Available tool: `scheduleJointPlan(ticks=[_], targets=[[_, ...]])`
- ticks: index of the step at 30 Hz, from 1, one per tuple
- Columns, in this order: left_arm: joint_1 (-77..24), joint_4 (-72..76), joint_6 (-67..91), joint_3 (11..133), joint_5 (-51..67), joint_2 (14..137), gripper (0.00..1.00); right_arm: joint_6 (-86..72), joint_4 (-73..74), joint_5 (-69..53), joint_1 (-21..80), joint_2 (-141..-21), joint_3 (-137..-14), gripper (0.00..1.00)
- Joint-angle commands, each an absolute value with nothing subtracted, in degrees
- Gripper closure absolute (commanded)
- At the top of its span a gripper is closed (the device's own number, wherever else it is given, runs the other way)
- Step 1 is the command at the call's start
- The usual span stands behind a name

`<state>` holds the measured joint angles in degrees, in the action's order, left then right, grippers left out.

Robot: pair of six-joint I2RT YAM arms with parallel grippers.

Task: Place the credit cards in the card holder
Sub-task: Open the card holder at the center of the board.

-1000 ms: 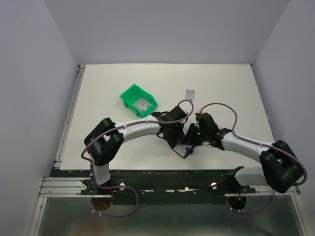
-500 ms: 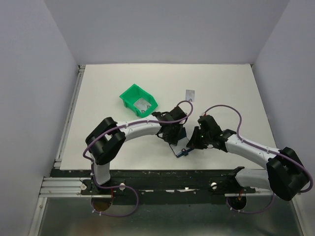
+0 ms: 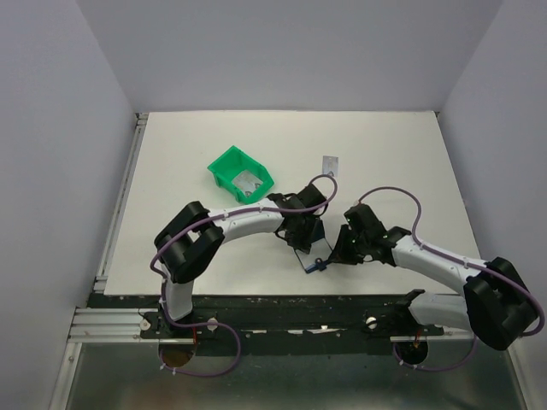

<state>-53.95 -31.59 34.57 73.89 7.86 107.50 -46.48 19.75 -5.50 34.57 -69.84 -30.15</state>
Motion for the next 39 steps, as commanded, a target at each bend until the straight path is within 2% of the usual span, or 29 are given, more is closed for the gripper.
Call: scheduleJointPlan(ticks=[1, 18, 39], targets=[[-53.79, -32.34, 35.6, 75.94, 9.93, 108.89, 0.68, -47.98, 23.81, -3.16, 34.89, -67.59, -28.92, 0.71], [-53.17, -30.59, 38.41, 76.2, 13.53, 110.74, 0.68, -49.66, 18.99, -2.99, 34.72, -71.02, -27.6, 0.67], [-58.8, -29.79, 42.98, 76.73, 15.21, 110.66, 0.68, -44.21, 16.96, -3.6, 32.08, -73.65, -30.58, 0.67]])
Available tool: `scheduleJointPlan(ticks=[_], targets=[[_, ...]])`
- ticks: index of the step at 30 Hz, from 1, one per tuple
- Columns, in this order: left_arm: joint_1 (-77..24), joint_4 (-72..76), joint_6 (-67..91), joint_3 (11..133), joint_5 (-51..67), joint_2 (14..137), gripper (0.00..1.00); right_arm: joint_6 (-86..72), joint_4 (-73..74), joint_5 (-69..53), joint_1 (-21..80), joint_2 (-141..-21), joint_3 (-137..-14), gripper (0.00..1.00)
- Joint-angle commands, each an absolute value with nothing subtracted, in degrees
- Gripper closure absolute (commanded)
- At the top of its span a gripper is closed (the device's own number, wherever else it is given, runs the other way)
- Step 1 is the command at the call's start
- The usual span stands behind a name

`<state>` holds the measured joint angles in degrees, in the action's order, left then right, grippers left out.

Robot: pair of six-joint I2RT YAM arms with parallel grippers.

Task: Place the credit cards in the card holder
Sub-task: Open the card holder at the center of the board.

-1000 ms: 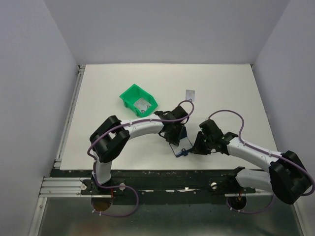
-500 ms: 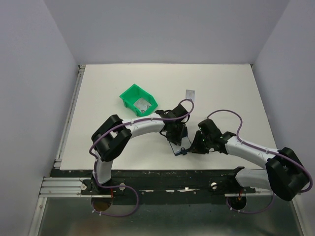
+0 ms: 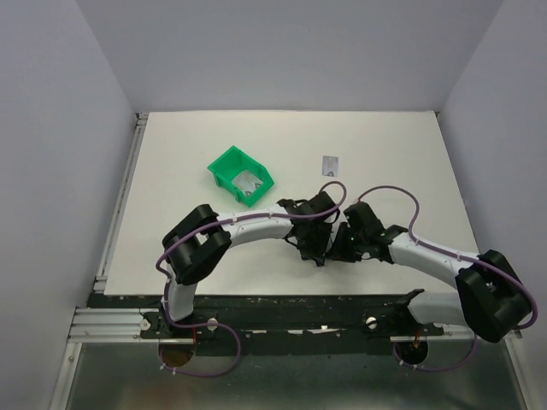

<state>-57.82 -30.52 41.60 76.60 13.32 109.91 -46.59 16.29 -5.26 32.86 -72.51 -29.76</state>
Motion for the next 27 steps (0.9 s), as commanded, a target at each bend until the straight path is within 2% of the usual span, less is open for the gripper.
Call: scheduleJointPlan(ticks=[1, 13, 27], targets=[[-58.89, -29.79, 43.07, 76.82, 15.12, 110.48, 0.68, -44.21, 16.88, -3.6, 31.99, -73.65, -30.59, 0.67], [-58.97, -31.37, 42.54, 76.29, 12.05, 108.11, 0.68, -44.21, 17.75, -2.9, 31.46, -70.93, -29.53, 0.67], [-58.97, -31.99, 42.71, 77.43, 9.58, 105.91, 0.68, -40.52, 23.2, 1.48, 31.46, -62.5, -30.15, 0.66]])
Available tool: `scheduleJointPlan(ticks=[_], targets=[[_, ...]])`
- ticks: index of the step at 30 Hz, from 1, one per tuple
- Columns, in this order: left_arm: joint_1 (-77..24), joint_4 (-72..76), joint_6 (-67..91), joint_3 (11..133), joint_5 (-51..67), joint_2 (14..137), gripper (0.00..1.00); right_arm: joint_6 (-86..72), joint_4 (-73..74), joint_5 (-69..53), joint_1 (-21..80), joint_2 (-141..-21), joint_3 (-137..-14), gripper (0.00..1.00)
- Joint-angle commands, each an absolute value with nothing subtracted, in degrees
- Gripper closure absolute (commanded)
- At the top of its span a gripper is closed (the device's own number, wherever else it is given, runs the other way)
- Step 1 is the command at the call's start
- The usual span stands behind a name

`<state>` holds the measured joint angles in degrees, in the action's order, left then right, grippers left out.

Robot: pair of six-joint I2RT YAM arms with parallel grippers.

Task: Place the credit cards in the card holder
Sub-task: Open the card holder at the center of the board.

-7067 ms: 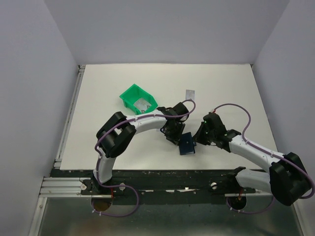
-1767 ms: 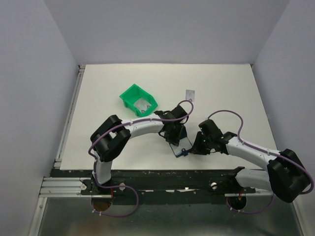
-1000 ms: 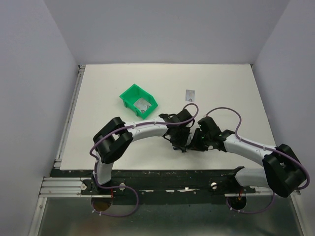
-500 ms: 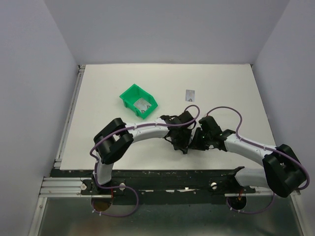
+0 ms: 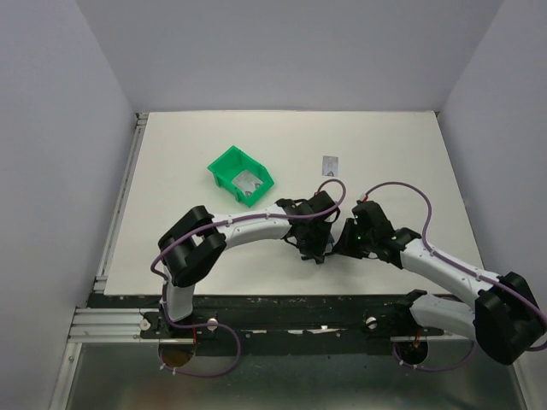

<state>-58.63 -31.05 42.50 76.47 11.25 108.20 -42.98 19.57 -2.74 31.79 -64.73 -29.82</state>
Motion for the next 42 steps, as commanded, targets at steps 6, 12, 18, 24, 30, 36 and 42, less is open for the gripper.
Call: scheduleJointPlan(ticks=[6, 12, 18, 24, 30, 36, 42], targets=[[-58.97, -32.78, 43.33, 77.25, 8.09, 104.94, 0.67, -39.55, 23.64, 2.02, 31.46, -60.65, -29.71, 0.66], [-58.98, -32.96, 44.56, 76.55, 6.59, 103.89, 0.67, -37.36, 22.68, 2.02, 31.46, -60.29, -29.36, 0.66], [-59.41, -33.13, 45.18, 75.85, 5.01, 103.1, 0.67, -35.77, 21.18, 1.14, 31.38, -59.85, -28.74, 0.65], [-59.76, -32.08, 45.88, 75.24, 3.69, 102.3, 0.67, -35.16, 20.57, 1.23, 31.38, -58.98, -28.13, 0.65], [-60.29, -31.91, 46.14, 75.41, 1.94, 101.43, 0.67, -34.89, 20.48, 0.97, 31.38, -57.75, -27.68, 0.64], [-60.47, -31.64, 46.14, 74.71, 0.97, 100.99, 0.67, -34.63, 21.18, 0.62, 31.47, -57.65, -27.86, 0.64], [-60.56, -31.11, 47.28, 73.21, 0.44, 100.46, 0.67, -34.19, 22.41, 0.44, 31.46, -57.13, -28.65, 0.64]])
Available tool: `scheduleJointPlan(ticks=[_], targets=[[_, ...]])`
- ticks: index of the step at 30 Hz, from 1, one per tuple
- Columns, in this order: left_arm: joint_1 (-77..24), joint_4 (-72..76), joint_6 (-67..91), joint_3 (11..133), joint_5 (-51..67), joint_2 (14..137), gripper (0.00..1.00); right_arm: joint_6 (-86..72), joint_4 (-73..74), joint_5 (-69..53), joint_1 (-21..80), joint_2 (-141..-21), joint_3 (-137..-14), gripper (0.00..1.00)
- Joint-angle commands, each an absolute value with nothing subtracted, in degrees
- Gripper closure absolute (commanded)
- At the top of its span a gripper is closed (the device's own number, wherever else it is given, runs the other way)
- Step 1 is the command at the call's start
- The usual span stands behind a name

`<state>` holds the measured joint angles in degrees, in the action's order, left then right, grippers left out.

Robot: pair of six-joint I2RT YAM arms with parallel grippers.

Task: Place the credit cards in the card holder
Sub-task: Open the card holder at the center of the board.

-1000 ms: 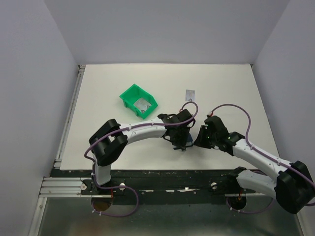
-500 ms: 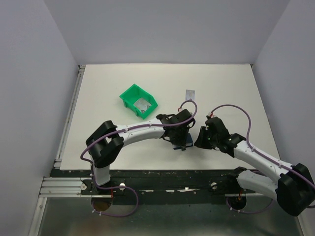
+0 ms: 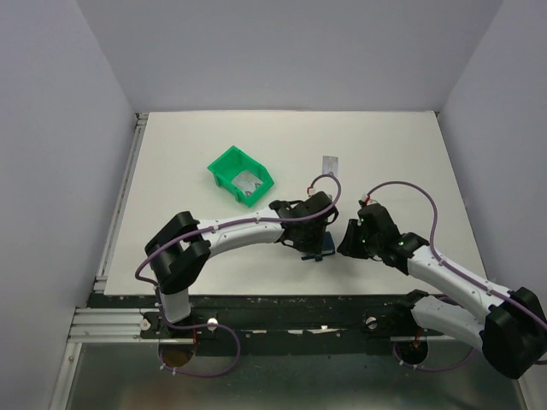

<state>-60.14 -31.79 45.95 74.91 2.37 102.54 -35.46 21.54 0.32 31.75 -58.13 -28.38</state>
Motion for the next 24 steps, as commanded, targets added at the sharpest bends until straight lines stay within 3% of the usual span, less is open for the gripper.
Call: scheduleJointPlan(ticks=[1, 24], targets=[[-60.56, -31.11, 47.37, 73.21, 0.53, 100.46, 0.67, -34.1, 22.5, 0.35, 31.46, -57.22, -29.0, 0.64], [-61.0, -29.27, 45.09, 71.98, -1.85, 98.0, 0.67, -35.07, 25.66, 2.02, 31.46, -55.99, -29.88, 0.64]])
